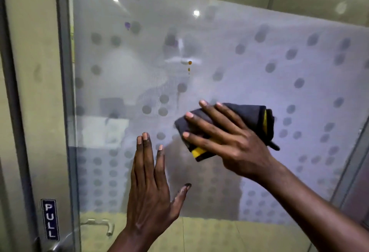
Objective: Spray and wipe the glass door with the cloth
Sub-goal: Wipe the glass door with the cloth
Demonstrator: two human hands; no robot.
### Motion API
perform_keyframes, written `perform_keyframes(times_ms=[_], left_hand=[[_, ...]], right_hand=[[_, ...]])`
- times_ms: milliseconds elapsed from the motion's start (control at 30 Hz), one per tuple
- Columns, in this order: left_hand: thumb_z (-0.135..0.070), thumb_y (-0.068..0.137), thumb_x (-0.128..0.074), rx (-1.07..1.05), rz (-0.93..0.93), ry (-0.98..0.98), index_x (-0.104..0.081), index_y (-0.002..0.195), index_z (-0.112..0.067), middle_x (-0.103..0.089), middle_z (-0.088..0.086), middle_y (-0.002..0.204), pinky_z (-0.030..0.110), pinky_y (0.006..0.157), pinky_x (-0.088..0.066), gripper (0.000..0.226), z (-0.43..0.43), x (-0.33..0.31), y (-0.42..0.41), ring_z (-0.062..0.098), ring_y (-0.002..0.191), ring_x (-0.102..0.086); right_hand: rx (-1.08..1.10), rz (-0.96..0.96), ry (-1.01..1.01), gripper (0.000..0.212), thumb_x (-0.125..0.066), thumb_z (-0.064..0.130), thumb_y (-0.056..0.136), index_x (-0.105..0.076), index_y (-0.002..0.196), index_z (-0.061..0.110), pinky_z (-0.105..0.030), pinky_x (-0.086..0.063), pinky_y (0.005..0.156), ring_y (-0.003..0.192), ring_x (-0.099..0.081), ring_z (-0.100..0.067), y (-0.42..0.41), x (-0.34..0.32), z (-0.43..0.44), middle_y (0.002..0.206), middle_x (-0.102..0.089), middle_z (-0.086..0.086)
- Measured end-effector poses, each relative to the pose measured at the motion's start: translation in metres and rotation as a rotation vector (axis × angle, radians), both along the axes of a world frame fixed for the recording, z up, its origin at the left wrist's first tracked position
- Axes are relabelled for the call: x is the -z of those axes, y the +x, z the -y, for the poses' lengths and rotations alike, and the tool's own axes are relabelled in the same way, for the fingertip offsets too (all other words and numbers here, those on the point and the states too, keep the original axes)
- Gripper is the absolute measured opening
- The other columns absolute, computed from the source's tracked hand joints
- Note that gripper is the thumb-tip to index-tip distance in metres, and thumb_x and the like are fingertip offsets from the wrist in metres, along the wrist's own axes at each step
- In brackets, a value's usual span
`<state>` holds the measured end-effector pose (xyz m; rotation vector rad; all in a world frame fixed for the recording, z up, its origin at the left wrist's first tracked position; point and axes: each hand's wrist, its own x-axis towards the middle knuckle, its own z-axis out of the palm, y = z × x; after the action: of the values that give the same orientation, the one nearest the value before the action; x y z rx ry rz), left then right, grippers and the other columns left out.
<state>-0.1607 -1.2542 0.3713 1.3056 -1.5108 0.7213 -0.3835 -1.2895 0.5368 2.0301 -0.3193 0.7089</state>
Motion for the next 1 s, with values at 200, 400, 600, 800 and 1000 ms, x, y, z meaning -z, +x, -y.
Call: perform_keyframes(times_ms=[200,400,600,800,1000], left_hand=[[-0.067,0.093,-0.078,-0.014,0.030,0.016,-0.022,0.176,0.001,-0.005,0.030,0.187,0.050,0.143,-0.015,0.120,0.004,0.003,0.010,0.049,0.175,-0.010],[-0.066,0.094,-0.076,0.028,0.025,0.000,-0.021,0.176,0.000,-0.006,0.030,0.187,0.048,0.143,-0.014,0.119,0.003,0.004,0.012,0.048,0.175,-0.010],[-0.069,0.092,-0.075,-0.003,-0.041,-0.029,-0.023,0.175,0.002,-0.007,0.032,0.186,0.054,0.142,-0.017,0.120,0.001,0.003,0.034,0.050,0.175,-0.009],[-0.072,0.095,-0.072,-0.001,-0.017,0.015,-0.021,0.177,-0.002,-0.007,0.030,0.187,0.056,0.138,-0.024,0.119,-0.001,0.006,0.041,0.048,0.176,-0.010],[-0.071,0.093,-0.073,-0.019,-0.051,-0.025,-0.025,0.175,0.001,-0.009,0.030,0.186,0.050,0.138,-0.021,0.119,-0.006,0.002,0.063,0.049,0.175,-0.012]], right_hand=[[-0.007,0.700,-0.050,0.043,-0.055,-0.002,0.109,-0.068,0.147,0.013,-0.060,-0.039,0.129,0.159,-0.041,-0.050,-0.015,-0.082,0.006,0.164,-0.053,-0.020],[-0.054,0.860,0.068,0.063,-0.054,-0.015,0.094,-0.067,0.149,0.014,-0.063,-0.031,0.132,0.161,-0.038,-0.050,0.046,-0.082,-0.002,0.166,-0.052,-0.021],[0.025,0.092,-0.055,0.057,-0.042,-0.005,0.109,-0.059,0.157,0.020,-0.064,-0.038,0.128,0.163,-0.036,-0.043,0.039,-0.023,-0.005,0.170,-0.047,-0.013],[-0.041,0.979,0.013,0.056,-0.050,-0.005,0.099,-0.068,0.148,0.016,-0.061,-0.038,0.129,0.161,-0.039,-0.048,0.041,-0.108,0.000,0.165,-0.054,-0.017],[-0.104,0.874,0.070,0.058,-0.055,-0.010,0.097,-0.068,0.149,0.014,-0.067,-0.033,0.129,0.161,-0.039,-0.047,0.114,-0.077,-0.008,0.166,-0.052,-0.021]])
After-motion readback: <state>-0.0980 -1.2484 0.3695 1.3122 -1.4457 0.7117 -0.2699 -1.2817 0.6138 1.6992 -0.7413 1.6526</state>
